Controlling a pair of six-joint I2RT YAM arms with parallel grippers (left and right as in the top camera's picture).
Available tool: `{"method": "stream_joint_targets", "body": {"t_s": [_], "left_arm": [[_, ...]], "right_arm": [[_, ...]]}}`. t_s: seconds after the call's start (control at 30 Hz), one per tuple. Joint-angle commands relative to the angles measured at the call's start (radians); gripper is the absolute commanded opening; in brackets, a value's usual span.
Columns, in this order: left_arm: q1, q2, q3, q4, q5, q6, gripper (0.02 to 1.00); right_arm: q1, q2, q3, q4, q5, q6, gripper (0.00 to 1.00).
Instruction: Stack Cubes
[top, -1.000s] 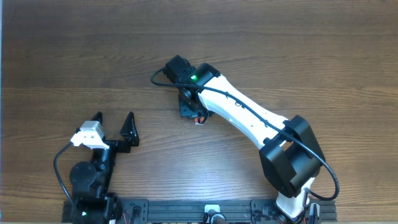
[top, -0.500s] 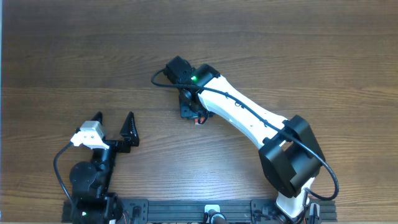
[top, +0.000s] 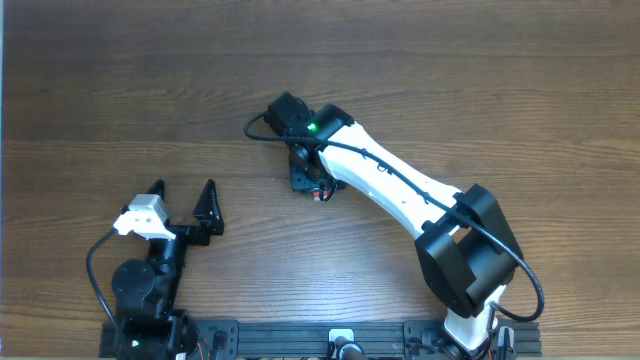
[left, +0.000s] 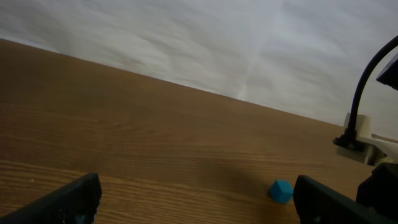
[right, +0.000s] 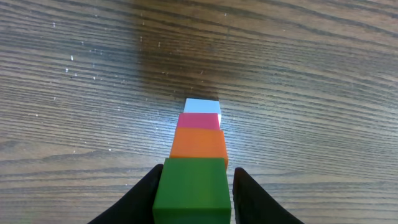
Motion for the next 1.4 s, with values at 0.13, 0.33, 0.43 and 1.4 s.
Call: {"method": "stream_joint_targets", "body": {"t_s": [0.13,0.33,0.43,1.4], "left_arm": [[-0.004,-0.007,-0.005,-0.003,0.006,0.014,1.0],[-0.004,-0.007,-0.005,-0.003,0.006,0.013,1.0],[-0.004,-0.007,-0.005,-0.003,0.006,0.014,1.0],[-0.004,-0.007,-0.005,-0.003,0.006,0.014,1.0]], "right_arm": [[-0.007,0.013,-0.007,0.006,0.011,0.001,0.419],[-0.007,0.013,-0.007,0.01,0.011,0.001,0.489],[-0.007,0.013,-0.007,0.01,0.011,0.001,0.56],[-0.072,0.048,0.42,-0.211,0.066,-0.109,0.794]]}}
